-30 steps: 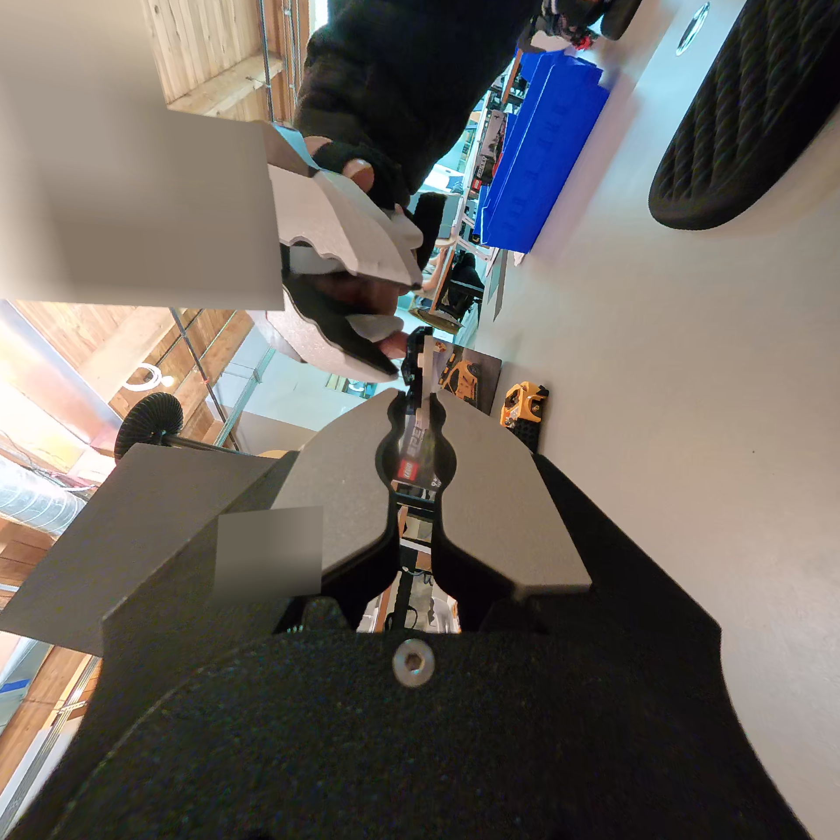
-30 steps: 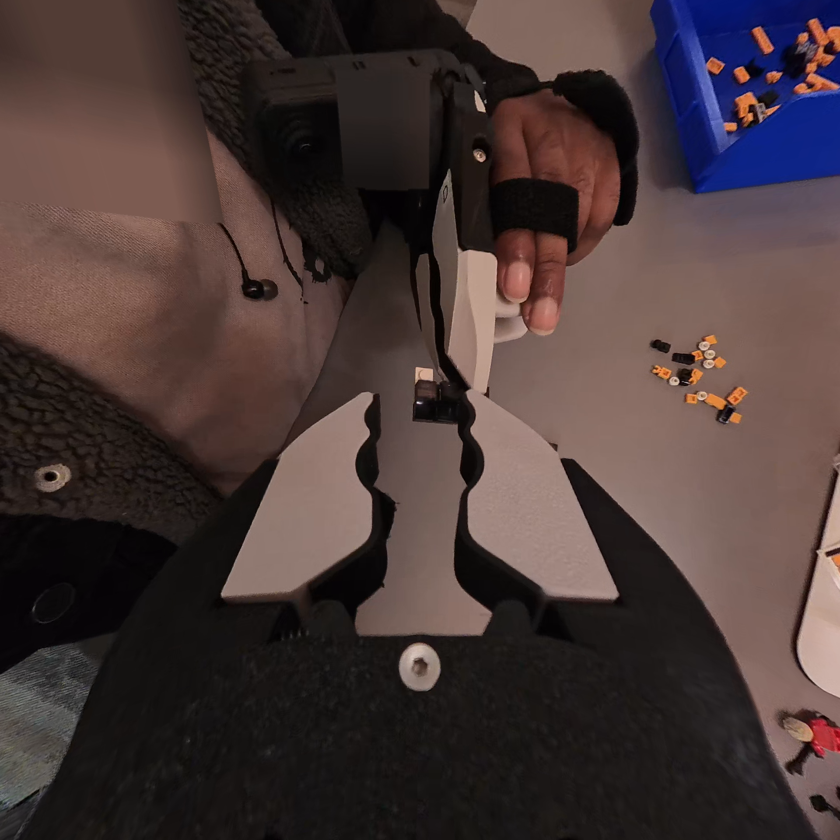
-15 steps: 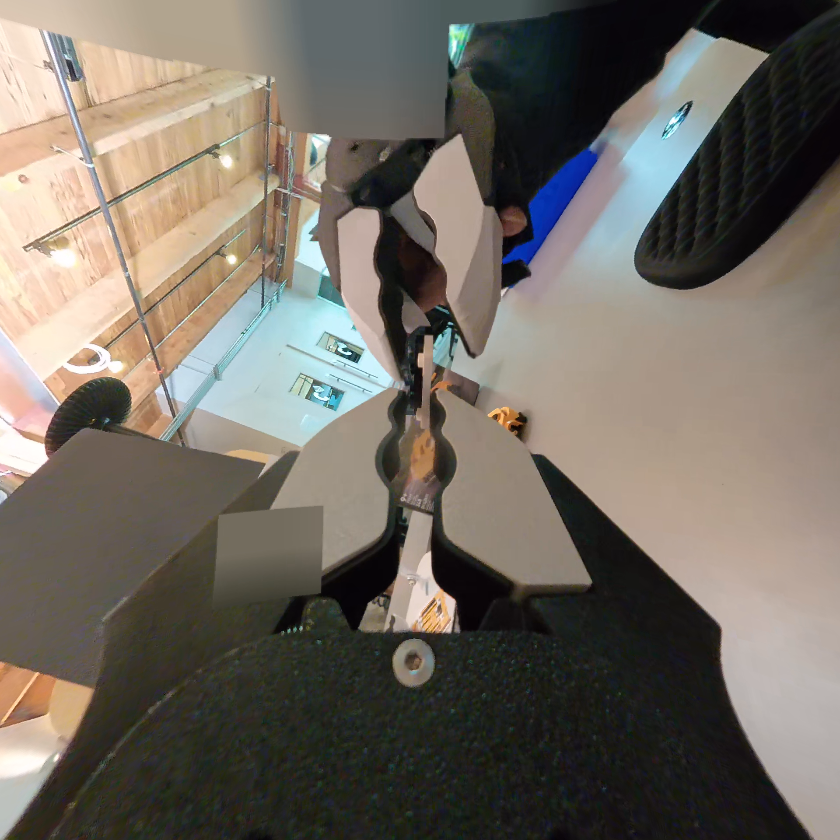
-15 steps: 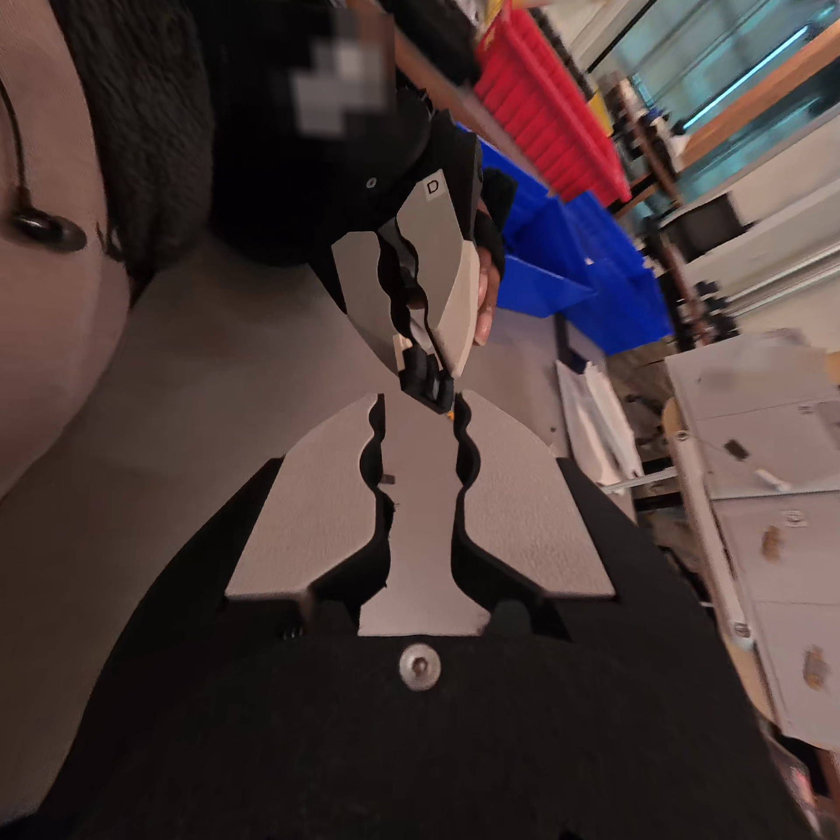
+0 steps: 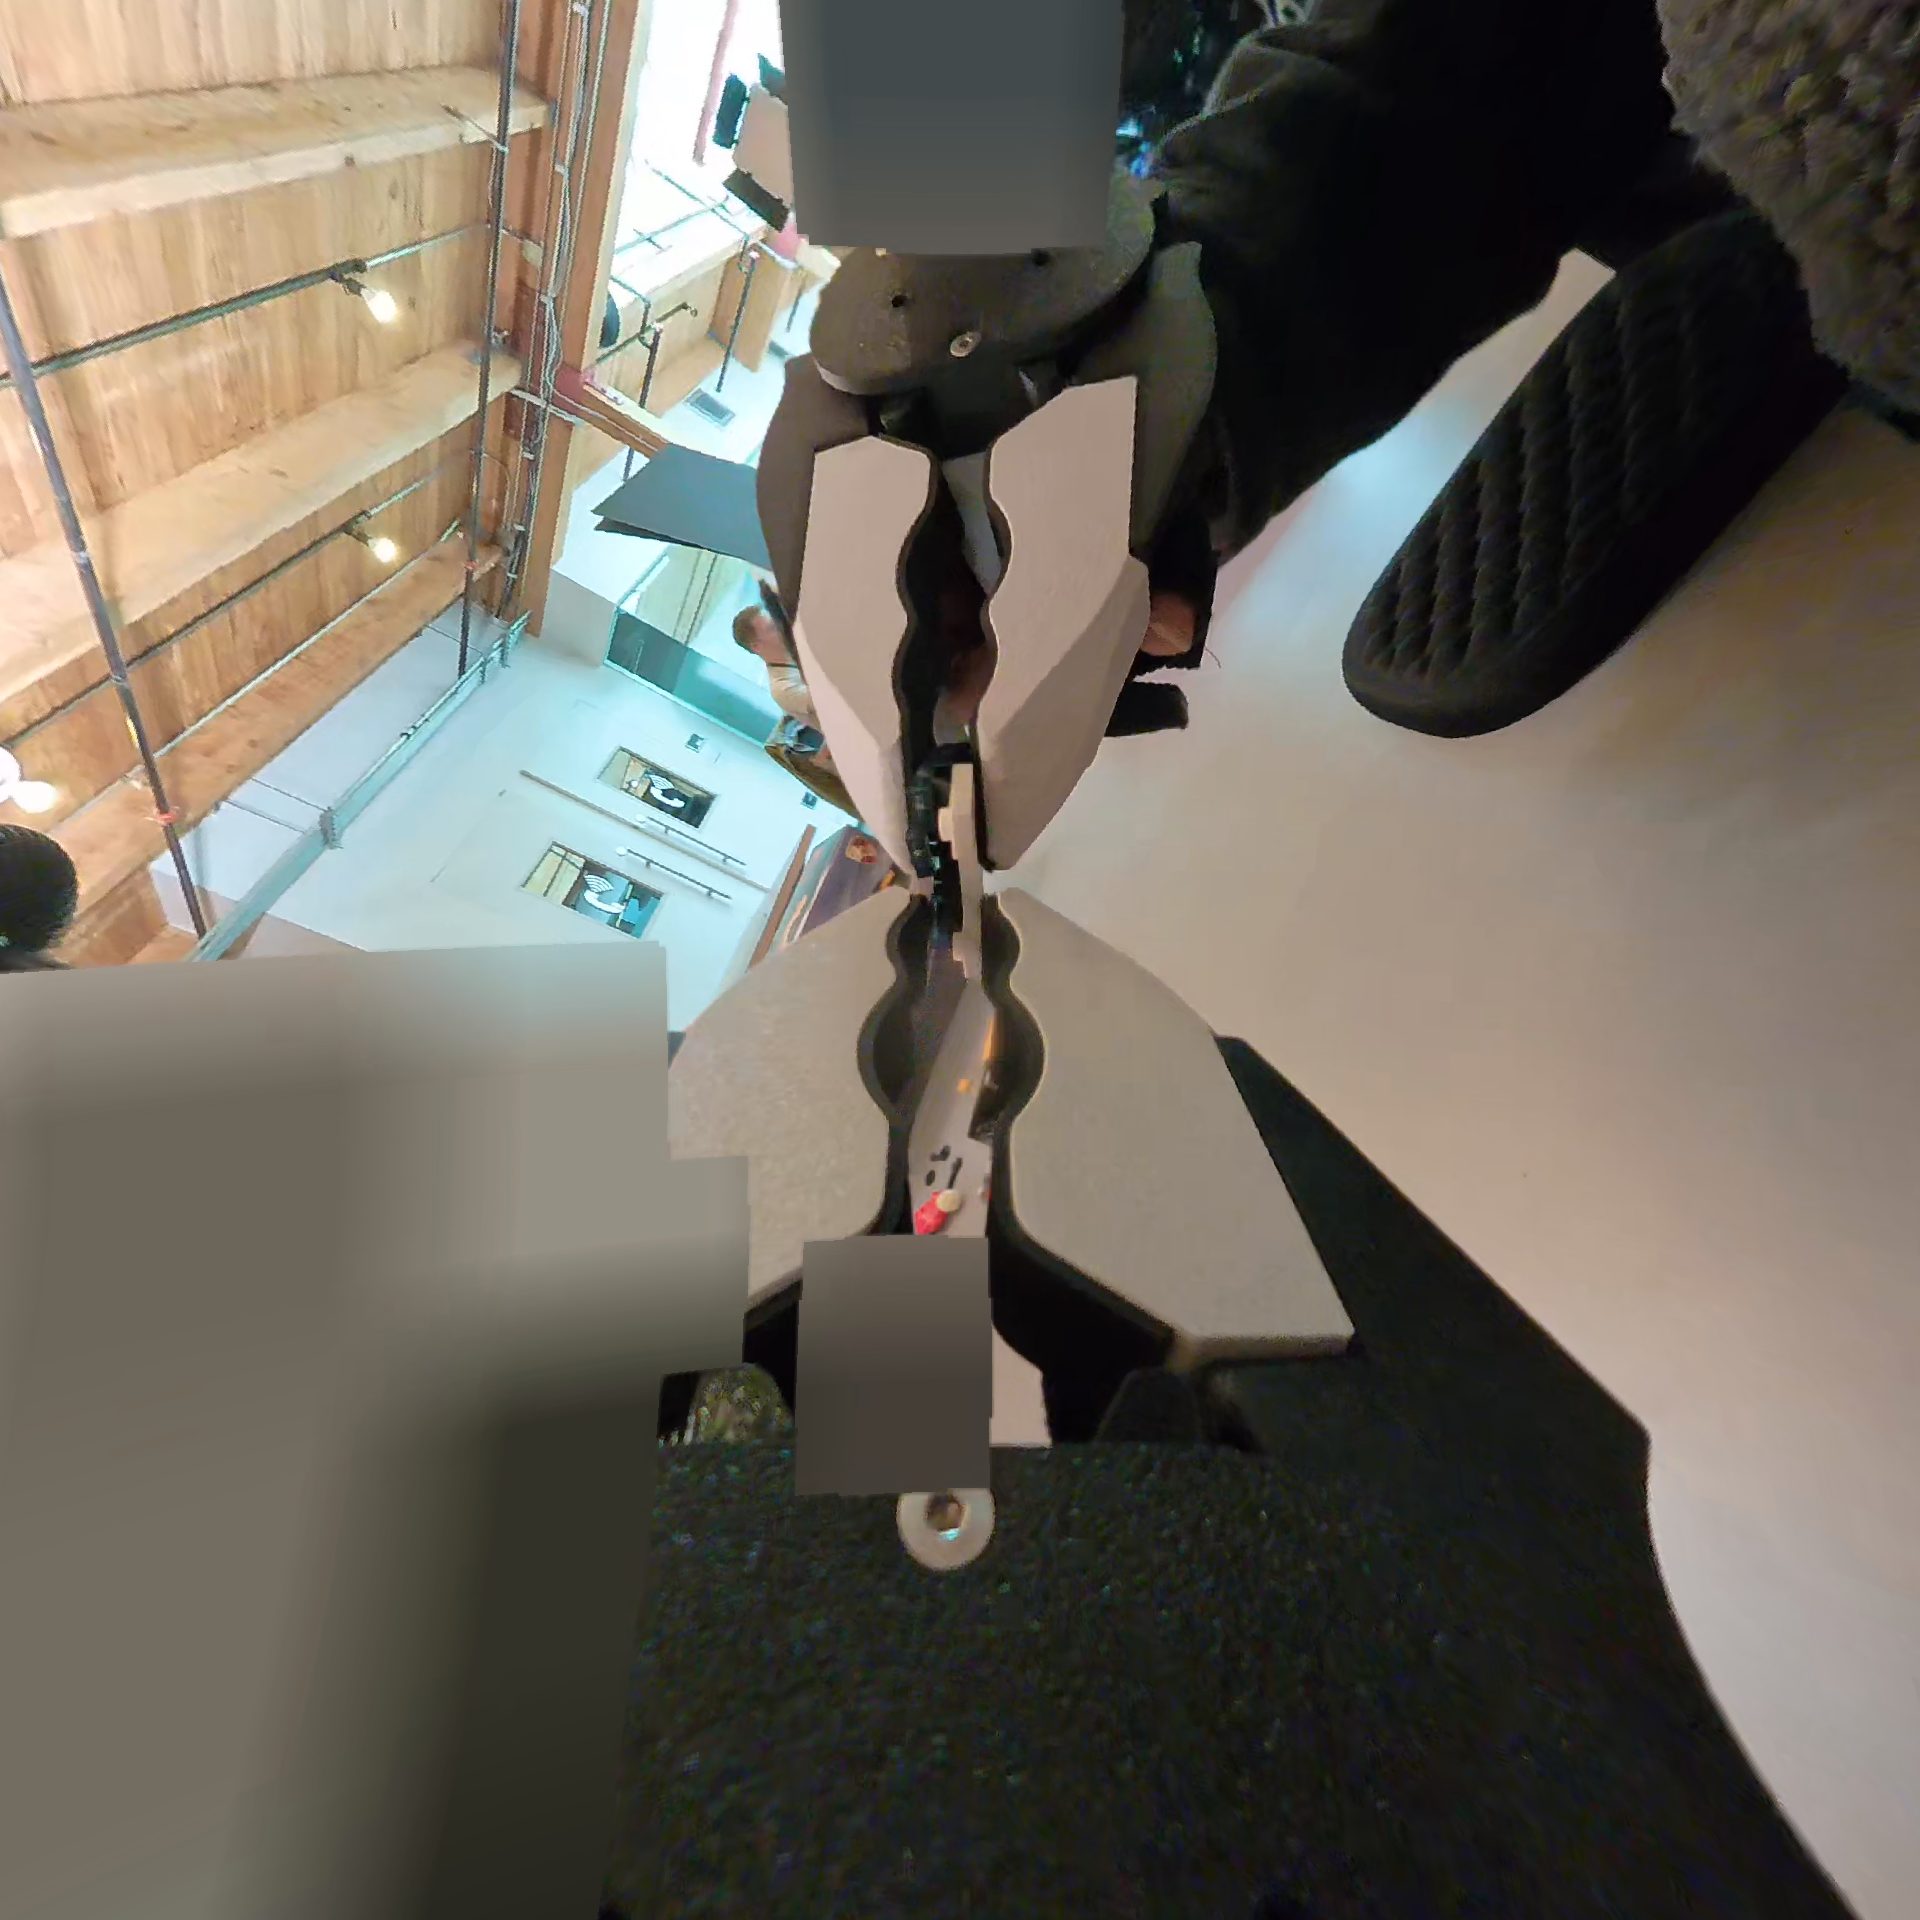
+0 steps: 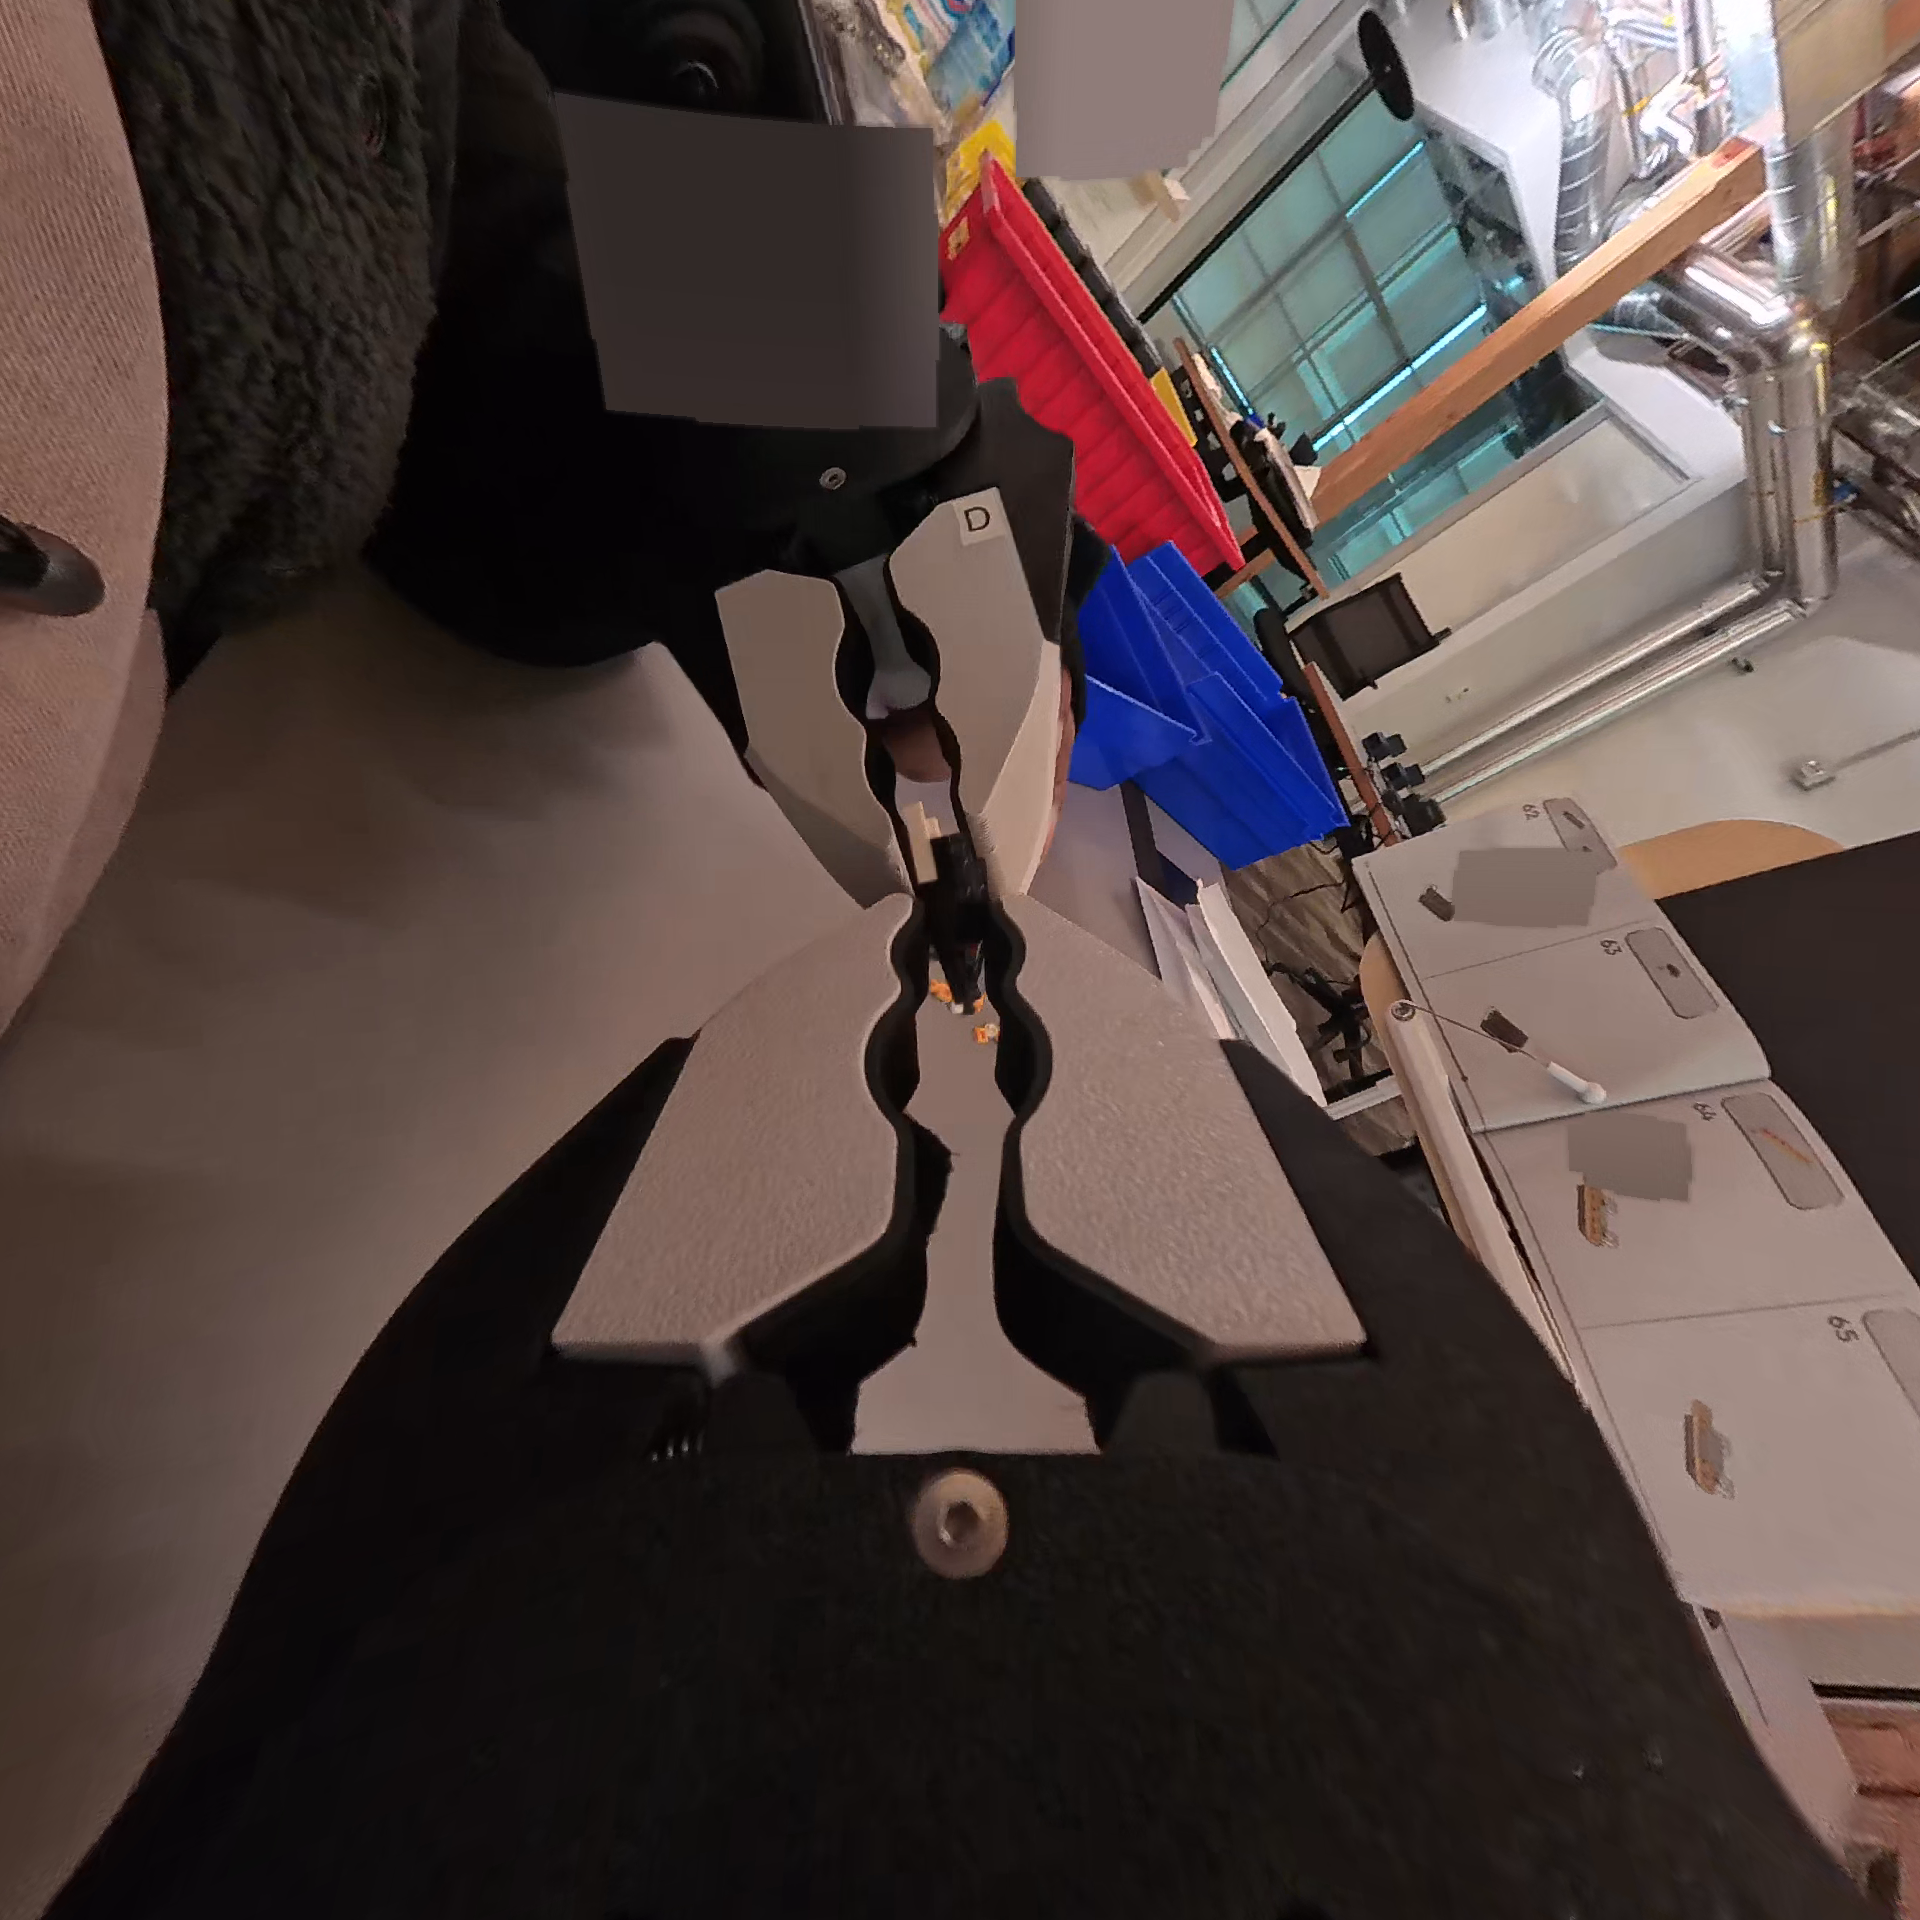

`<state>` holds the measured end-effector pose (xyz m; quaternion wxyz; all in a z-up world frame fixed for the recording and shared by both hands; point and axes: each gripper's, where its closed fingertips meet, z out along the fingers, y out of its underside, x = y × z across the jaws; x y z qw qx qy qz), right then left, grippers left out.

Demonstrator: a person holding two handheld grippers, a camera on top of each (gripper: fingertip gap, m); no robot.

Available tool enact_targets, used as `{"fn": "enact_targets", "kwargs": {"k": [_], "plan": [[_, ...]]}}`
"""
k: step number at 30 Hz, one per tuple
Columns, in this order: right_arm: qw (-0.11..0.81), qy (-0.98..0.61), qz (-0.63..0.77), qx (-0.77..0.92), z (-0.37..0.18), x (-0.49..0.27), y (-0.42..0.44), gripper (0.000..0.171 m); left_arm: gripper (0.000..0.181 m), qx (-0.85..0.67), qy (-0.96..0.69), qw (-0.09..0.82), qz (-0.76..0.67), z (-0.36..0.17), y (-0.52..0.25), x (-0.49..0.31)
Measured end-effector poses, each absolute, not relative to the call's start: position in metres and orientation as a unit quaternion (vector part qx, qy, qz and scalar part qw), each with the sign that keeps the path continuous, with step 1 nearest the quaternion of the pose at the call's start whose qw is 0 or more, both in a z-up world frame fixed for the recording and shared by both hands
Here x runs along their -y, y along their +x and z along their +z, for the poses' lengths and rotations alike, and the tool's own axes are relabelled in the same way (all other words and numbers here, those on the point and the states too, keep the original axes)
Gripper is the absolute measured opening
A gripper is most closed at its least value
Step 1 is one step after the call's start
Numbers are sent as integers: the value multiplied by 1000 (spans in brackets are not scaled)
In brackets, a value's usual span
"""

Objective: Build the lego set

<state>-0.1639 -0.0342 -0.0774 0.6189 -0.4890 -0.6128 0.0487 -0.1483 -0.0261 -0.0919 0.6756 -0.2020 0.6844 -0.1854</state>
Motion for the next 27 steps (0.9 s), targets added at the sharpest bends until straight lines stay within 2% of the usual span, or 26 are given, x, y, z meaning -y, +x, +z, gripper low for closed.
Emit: {"fn": "enact_targets", "kwargs": {"k": [20,27], "plan": [[621,-523,66,579,-78,37,-159,9,9,-672,-268,640,-259,-94,-144,29],[625,-538,65,562,-79,31,-157,10,9,-636,-315,625,-325,-95,-141,23]]}}
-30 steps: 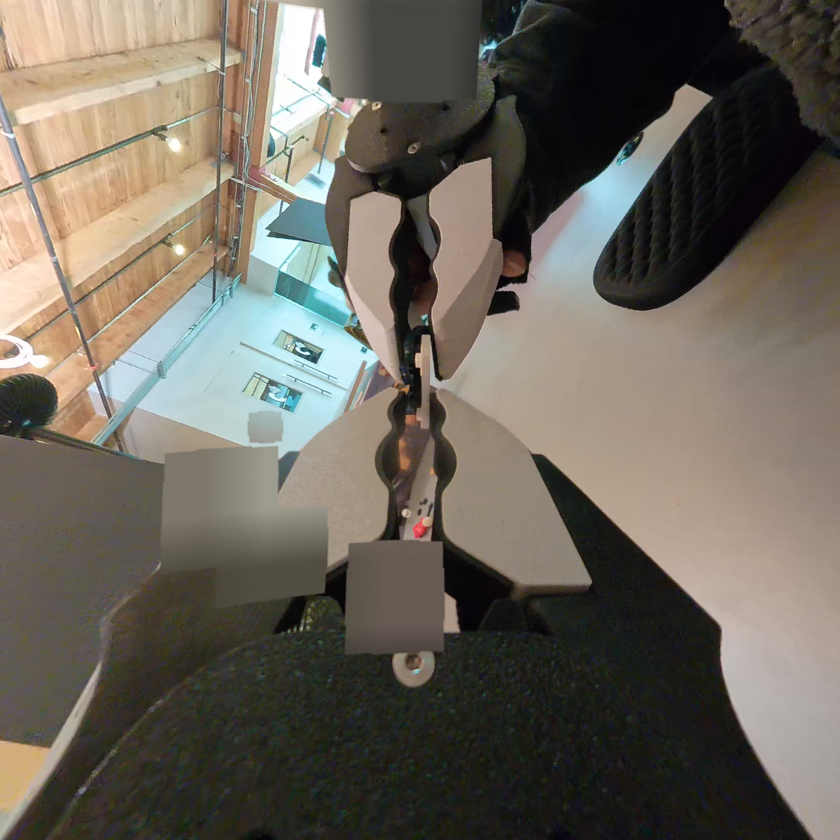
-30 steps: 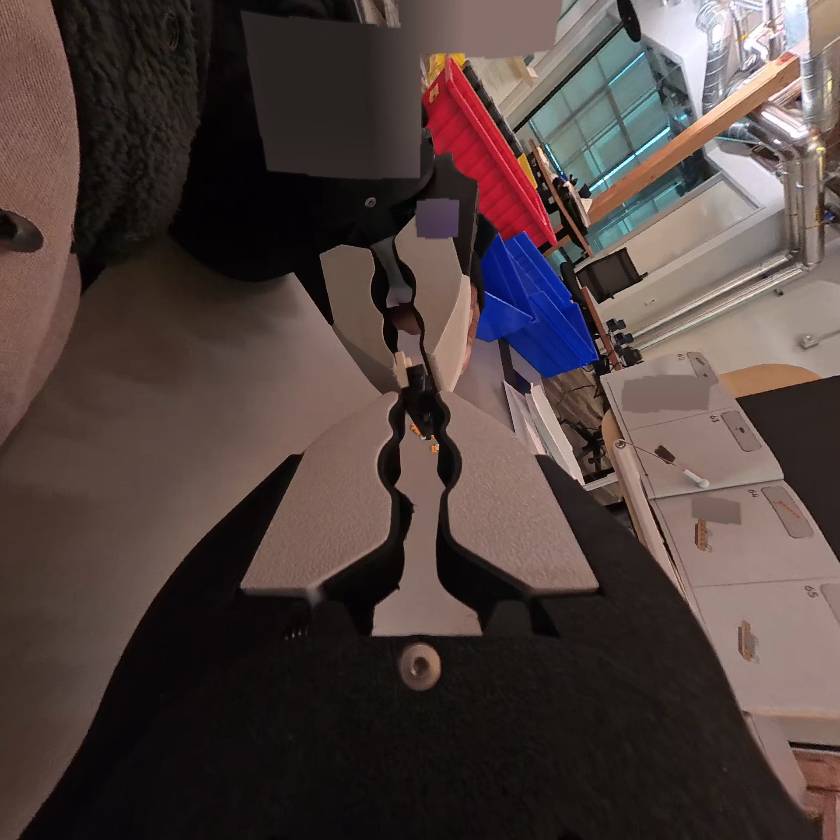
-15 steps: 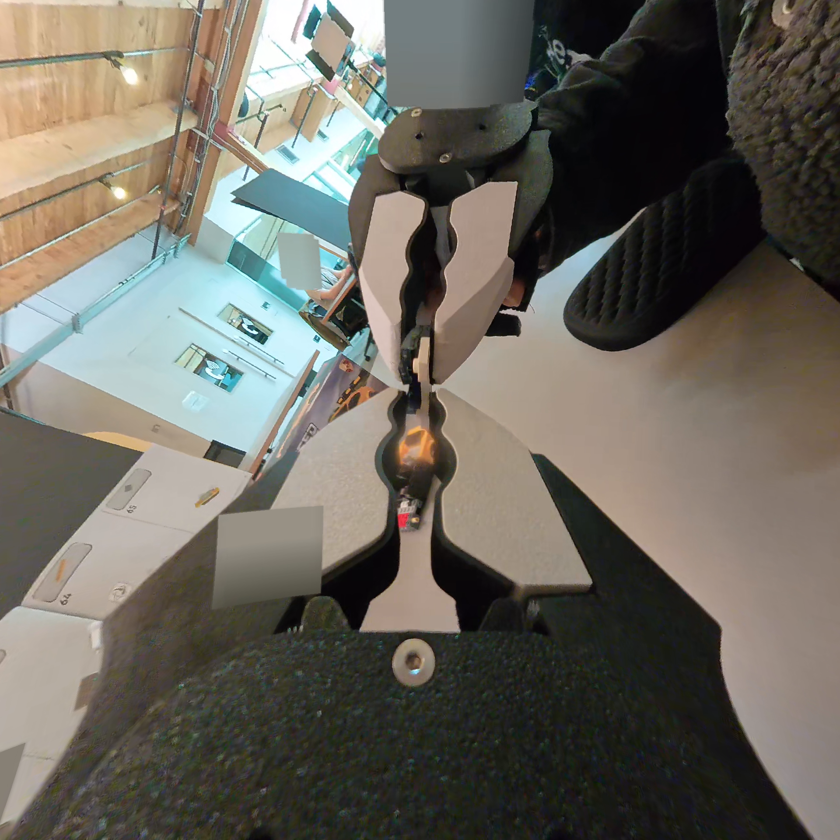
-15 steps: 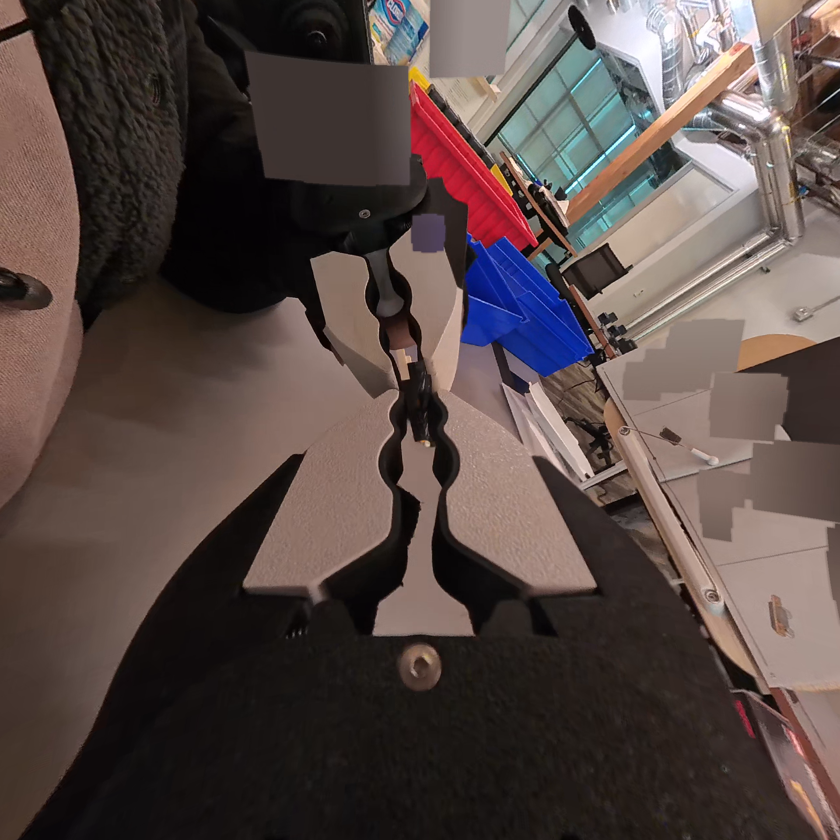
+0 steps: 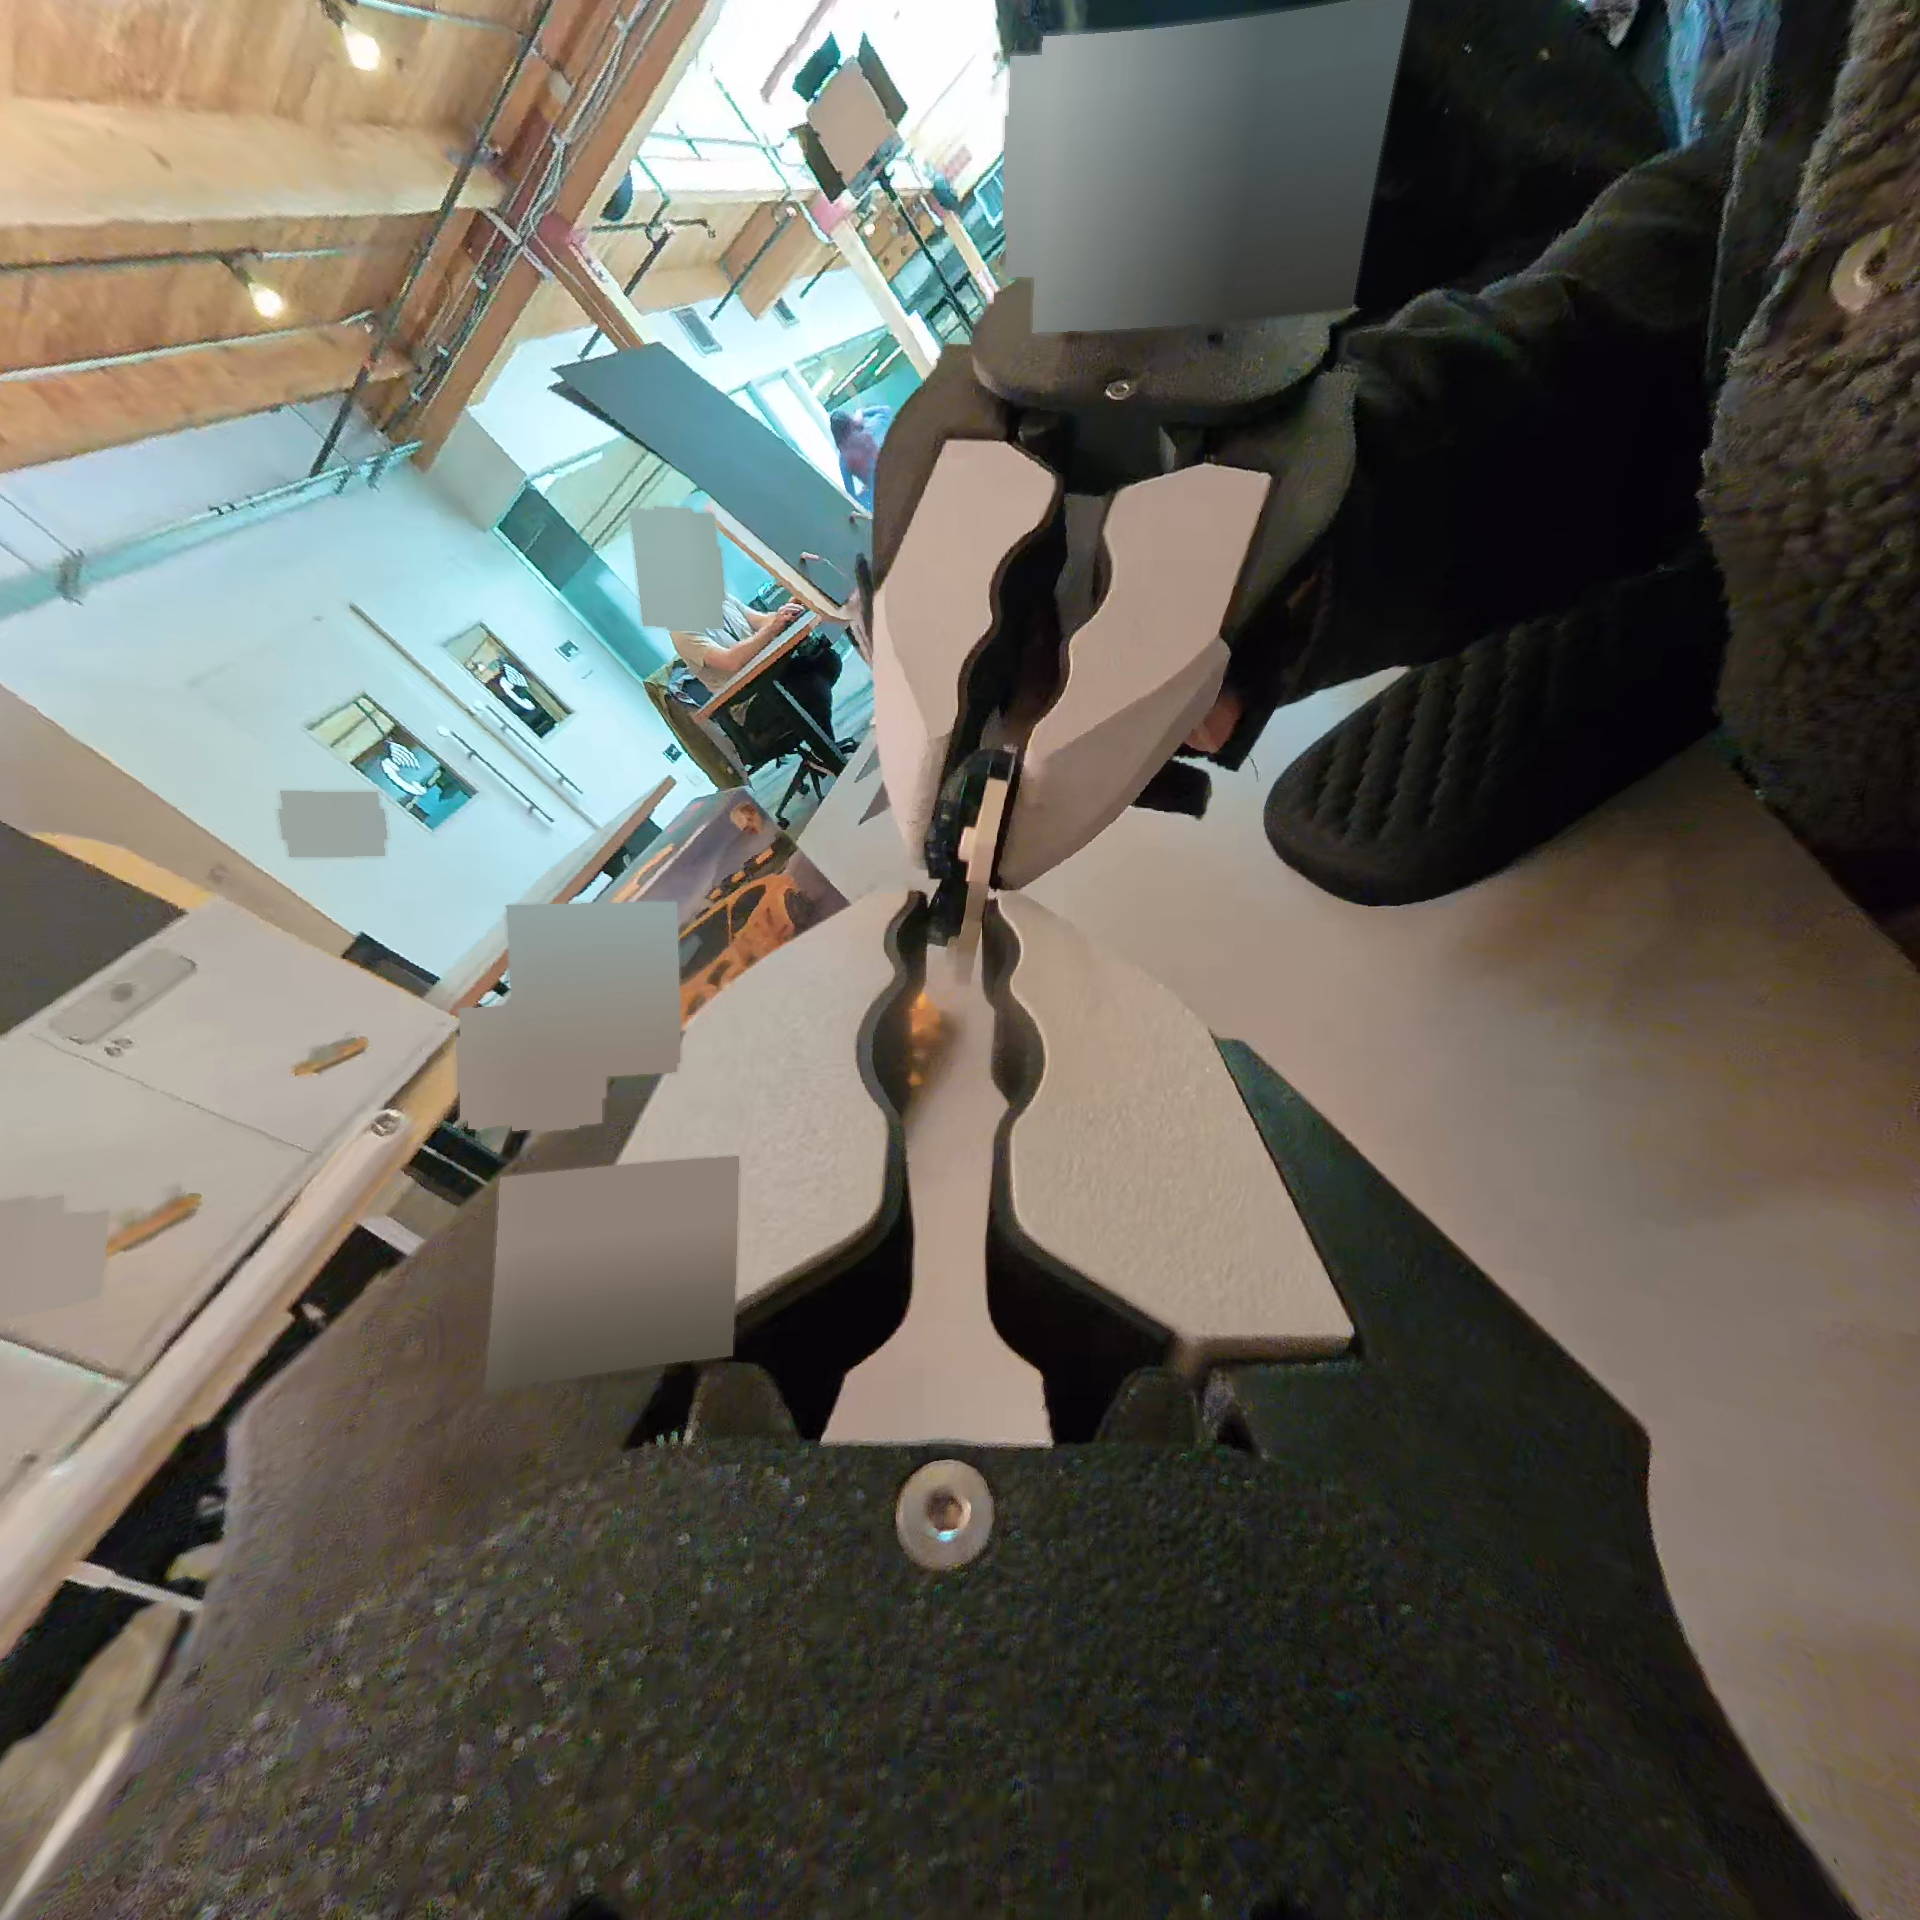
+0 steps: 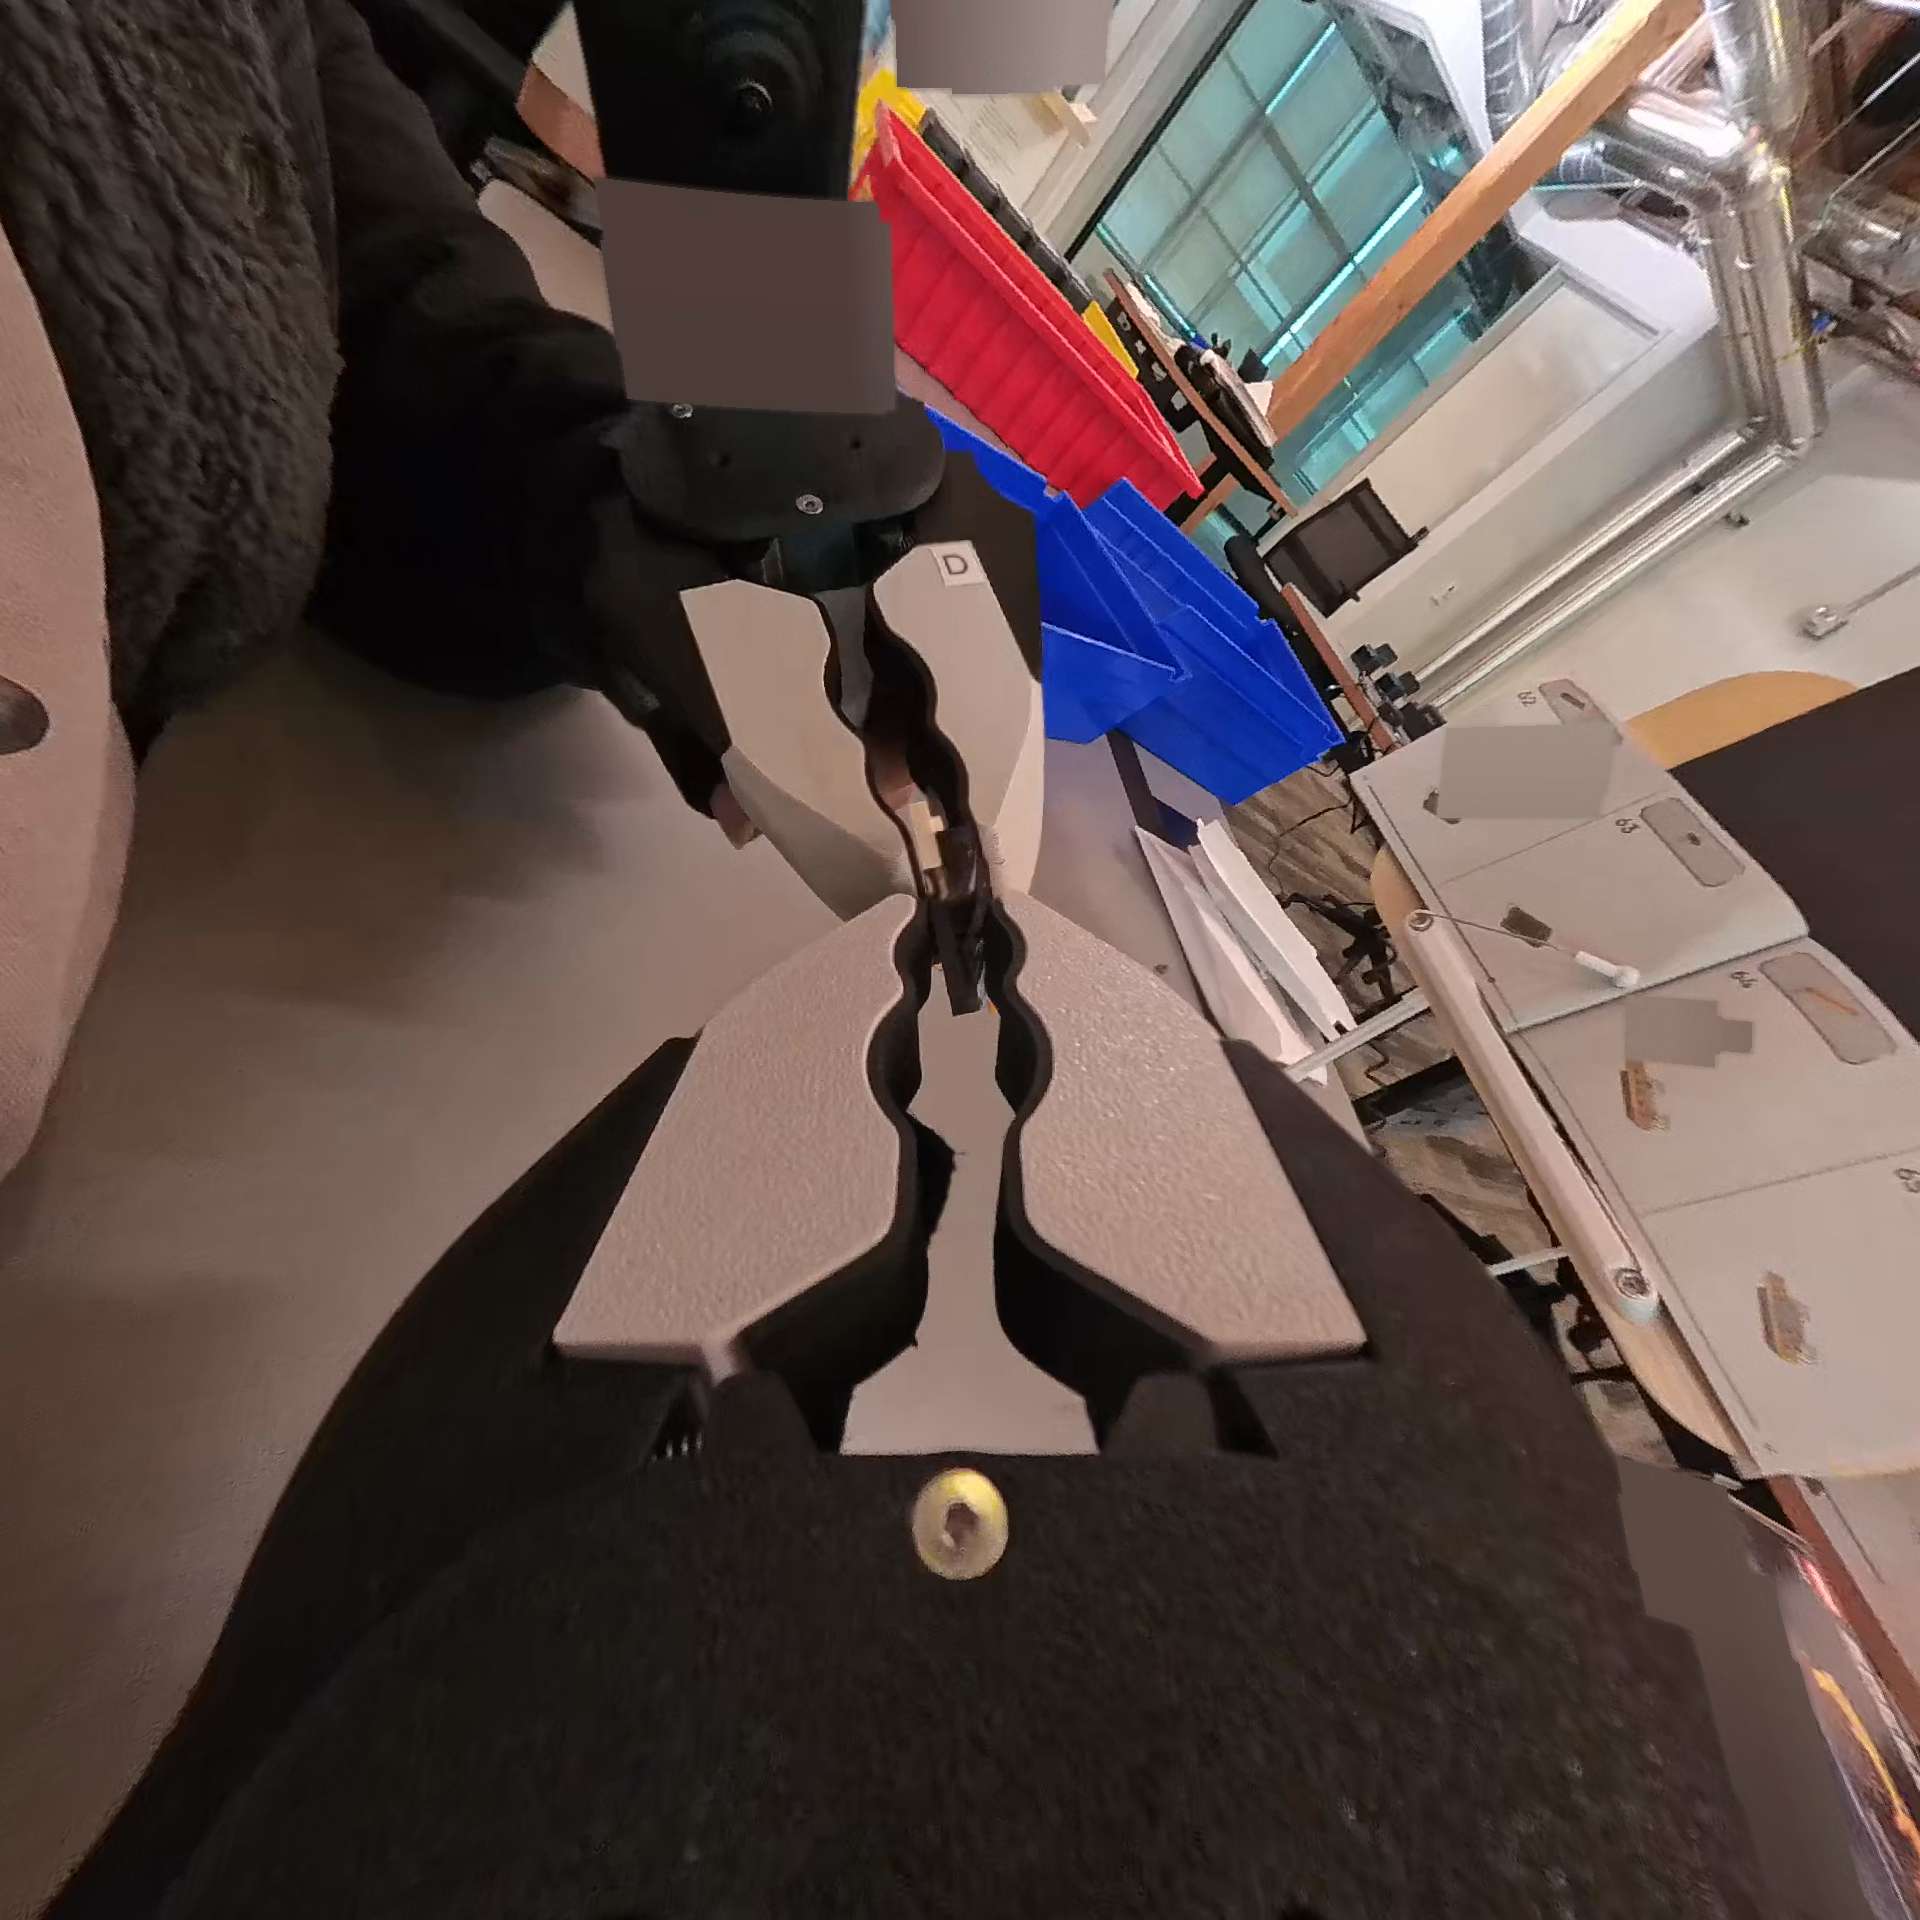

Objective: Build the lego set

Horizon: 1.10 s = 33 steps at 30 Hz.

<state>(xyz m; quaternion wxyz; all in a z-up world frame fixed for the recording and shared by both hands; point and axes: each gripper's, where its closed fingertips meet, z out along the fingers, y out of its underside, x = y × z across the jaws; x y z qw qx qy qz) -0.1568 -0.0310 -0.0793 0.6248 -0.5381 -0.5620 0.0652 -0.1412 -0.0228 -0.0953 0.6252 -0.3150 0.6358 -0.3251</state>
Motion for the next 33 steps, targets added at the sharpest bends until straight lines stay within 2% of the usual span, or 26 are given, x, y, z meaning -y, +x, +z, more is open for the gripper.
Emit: {"fn": "enact_targets", "kwargs": {"k": [12,25,29,33], "plan": [[631,-544,85,546,-79,26,-155,10,10,-589,-368,581,-424,-94,-139,19],[606,-574,100,542,-92,20,-151,9,10,-580,-393,545,-461,-101,-137,16],[611,-580,154,517,-96,16,-148,9,10,-596,-389,539,-451,-103,-137,15],[616,-576,166,511,-99,15,-142,9,19,-606,-367,548,-444,-97,-142,17]]}}
